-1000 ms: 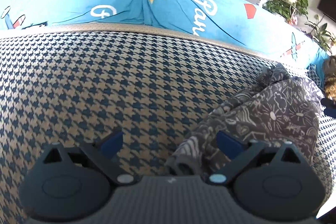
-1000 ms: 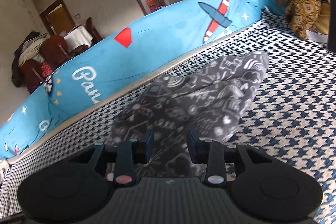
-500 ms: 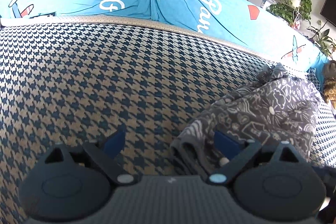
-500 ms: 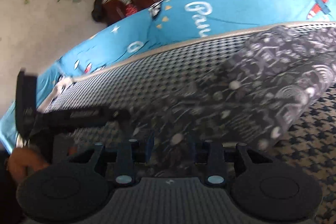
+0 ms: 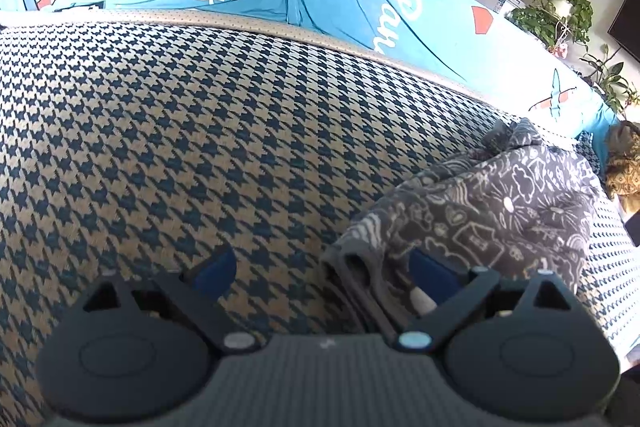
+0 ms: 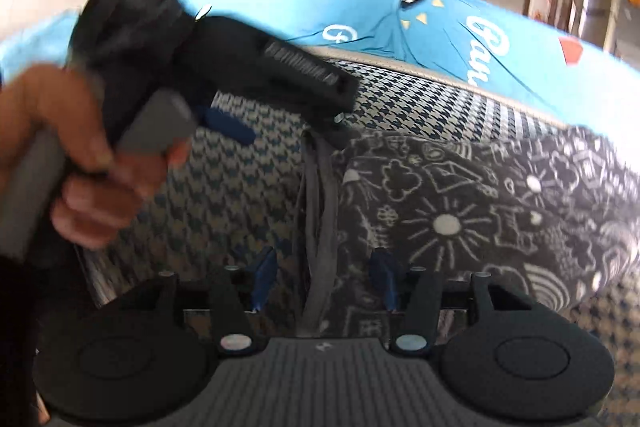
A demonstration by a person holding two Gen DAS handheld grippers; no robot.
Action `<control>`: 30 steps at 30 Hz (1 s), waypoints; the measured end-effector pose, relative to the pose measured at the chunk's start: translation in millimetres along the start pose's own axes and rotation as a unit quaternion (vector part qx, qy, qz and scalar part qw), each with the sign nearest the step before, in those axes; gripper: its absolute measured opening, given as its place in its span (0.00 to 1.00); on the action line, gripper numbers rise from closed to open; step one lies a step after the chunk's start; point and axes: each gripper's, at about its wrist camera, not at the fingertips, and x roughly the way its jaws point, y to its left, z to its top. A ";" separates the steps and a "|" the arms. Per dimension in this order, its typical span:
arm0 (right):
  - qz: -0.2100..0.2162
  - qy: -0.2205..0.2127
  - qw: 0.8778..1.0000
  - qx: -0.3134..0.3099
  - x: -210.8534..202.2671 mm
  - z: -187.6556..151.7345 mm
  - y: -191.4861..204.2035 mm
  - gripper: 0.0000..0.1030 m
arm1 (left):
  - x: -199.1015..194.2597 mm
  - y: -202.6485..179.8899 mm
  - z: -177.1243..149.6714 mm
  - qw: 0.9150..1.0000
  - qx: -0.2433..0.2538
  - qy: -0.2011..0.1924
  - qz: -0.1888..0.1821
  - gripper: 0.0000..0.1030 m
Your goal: Fold clothes
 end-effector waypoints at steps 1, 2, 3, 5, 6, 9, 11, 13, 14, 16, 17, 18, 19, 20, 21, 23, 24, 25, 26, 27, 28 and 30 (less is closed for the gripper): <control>-0.009 0.003 1.000 -0.016 2.9 -1.4 3.3 0.52 | -0.1 0.9 0.3 1.000 -0.003 0.001 -0.003 0.95; -0.018 0.006 0.999 -0.031 5.8 -2.9 6.6 0.52 | -0.3 2.0 0.7 1.000 -0.007 0.003 -0.006 0.95; -0.027 0.009 0.999 -0.047 8.8 -4.3 9.9 0.52 | -0.5 3.1 1.2 1.000 -0.011 0.005 -0.009 0.95; -0.037 0.009 0.997 -0.069 11.5 -7.1 14.6 0.52 | -0.9 5.7 2.3 0.999 -0.022 0.010 -0.021 0.96; -0.041 0.008 0.996 -0.075 12.5 -8.0 16.0 0.52 | -1.1 6.7 2.8 0.999 -0.027 0.013 -0.029 0.96; -0.051 0.004 0.996 -0.078 14.3 -9.4 14.1 0.47 | -1.3 7.4 3.3 0.998 -0.036 0.019 -0.043 0.96; -0.056 0.002 0.996 -0.070 14.5 -9.5 10.3 0.37 | -1.1 5.9 2.8 0.998 -0.037 0.022 -0.052 0.96; -0.057 0.001 0.997 -0.055 13.8 -8.8 4.5 0.30 | -0.5 4.3 2.7 0.997 -0.039 0.025 -0.065 0.96; -0.052 0.000 0.998 -0.038 12.7 -7.2 -0.3 0.28 | -0.2 3.5 2.7 0.996 -0.040 0.027 -0.072 0.96; -0.034 -0.001 0.999 0.013 10.3 -4.0 -14.7 0.24 | 0.4 1.9 2.6 0.995 -0.042 0.030 -0.085 0.96; -0.024 -0.001 0.999 0.041 9.6 -2.9 -22.9 0.24 | 0.7 1.1 2.5 0.994 -0.043 0.032 -0.092 0.96; -0.014 -0.001 0.998 0.068 8.8 -1.7 -31.2 0.23 | 1.2 0.4 2.4 0.994 -0.044 0.035 -0.099 0.97; -0.003 -0.001 0.995 0.098 8.3 -0.7 -39.8 0.22 | 2.2 -0.5 2.2 0.993 -0.046 0.037 -0.104 0.97; 0.008 -0.001 0.992 0.127 8.0 0.0 -48.1 0.22 | 3.3 -1.4 2.0 0.992 -0.048 0.039 -0.109 0.97; 0.019 -0.002 0.988 0.154 7.6 0.3 -55.8 0.22 | 4.5 -2.3 1.9 0.991 -0.050 0.041 -0.115 0.97; 0.041 -0.005 0.978 0.203 6.5 -0.7 -70.9 0.21 | 7.2 -4.3 2.0 0.989 -0.055 0.047 -0.131 0.98; 0.047 -0.006 0.975 0.216 5.8 -1.4 -75.0 0.21 | 8.9 -6.2 1.7 0.988 -0.054 0.050 -0.137 0.99; 0.052 -0.007 0.972 0.229 5.1 -2.2 -79.0 0.21 | 10.5 -8.2 1.5 0.987 -0.053 0.053 -0.143 0.99; 0.058 -0.008 0.968 0.242 4.3 -2.9 -83.0 0.21 | 12.6 -10.3 1.3 0.986 -0.052 0.056 -0.148 1.00; 0.064 -0.010 0.965 0.255 3.6 -3.7 -87.0 0.21 | 15.9 -12.9 1.7 0.986 -0.050 0.059 -0.150 1.00; 0.070 -0.011 0.961 0.268 2.9 -4.5 -91.0 0.21 | 19.5 -15.1 2.2 0.985 -0.050 0.061 -0.152 1.00; 0.073 -0.013 0.960 0.270 0.3 -4.0 -88.1 0.21 | 28.9 -18.2 3.7 0.984 -0.054 0.067 -0.156 1.00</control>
